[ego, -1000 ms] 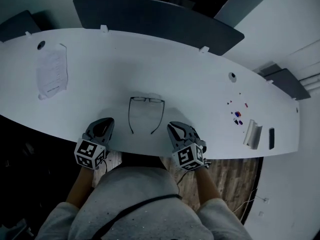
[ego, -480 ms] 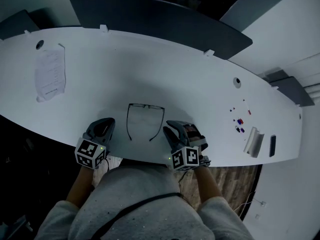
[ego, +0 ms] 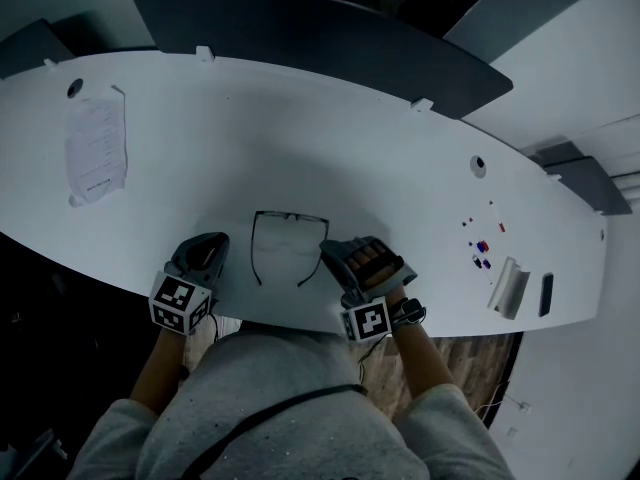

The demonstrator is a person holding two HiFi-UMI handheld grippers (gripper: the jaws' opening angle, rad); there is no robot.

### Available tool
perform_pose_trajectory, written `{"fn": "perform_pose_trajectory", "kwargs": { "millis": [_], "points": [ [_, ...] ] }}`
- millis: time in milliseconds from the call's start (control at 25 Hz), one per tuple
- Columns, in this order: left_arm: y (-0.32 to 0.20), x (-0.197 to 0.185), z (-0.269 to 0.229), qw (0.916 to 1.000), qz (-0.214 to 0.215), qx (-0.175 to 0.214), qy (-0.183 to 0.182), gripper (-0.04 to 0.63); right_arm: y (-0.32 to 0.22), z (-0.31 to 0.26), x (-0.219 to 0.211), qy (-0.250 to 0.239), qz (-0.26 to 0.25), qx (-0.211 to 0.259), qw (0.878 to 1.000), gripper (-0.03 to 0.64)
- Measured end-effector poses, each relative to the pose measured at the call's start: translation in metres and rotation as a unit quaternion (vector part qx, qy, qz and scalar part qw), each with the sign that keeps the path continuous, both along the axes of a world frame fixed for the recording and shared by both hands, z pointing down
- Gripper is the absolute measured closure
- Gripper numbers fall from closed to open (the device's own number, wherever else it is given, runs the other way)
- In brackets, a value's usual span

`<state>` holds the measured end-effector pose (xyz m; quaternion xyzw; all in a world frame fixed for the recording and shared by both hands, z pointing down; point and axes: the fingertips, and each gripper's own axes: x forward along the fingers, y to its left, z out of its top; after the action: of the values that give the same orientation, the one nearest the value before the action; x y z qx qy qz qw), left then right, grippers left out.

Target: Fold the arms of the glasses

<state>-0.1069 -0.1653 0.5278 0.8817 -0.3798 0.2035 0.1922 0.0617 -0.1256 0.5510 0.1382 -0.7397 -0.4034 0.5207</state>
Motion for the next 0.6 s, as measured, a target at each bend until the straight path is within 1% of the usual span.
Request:
{"fn": "perform_pose_trajectory", "kwargs": {
  "millis": [160, 360, 480, 600],
  "points": [
    [-0.002, 0.002, 0.003, 1.0, -0.002, -0.004, -0.002, 0.58, -0.005, -0.002, -0.001, -0.011, -0.009, 0.016, 1.0, 0.488],
    [-0.007, 0.002, 0.006, 0.9999, -0.008, -0.01, -0.001, 0.58, -0.005, -0.003, -0.003, -0.035, -0.012, 0.005, 0.999, 0.515],
    [-0.009, 0.001, 0.007, 0.9999, -0.012, -0.011, 0.002, 0.58, -0.01, -0.01, -0.004, -0.054, -0.013, 0.015, 0.998, 0.542],
    [-0.009, -0.001, 0.008, 0.9998, -0.014, -0.015, 0.001, 0.58, -0.015, -0.016, -0.005, -0.075, -0.005, 0.013, 0.997, 0.565]
  ]
}}
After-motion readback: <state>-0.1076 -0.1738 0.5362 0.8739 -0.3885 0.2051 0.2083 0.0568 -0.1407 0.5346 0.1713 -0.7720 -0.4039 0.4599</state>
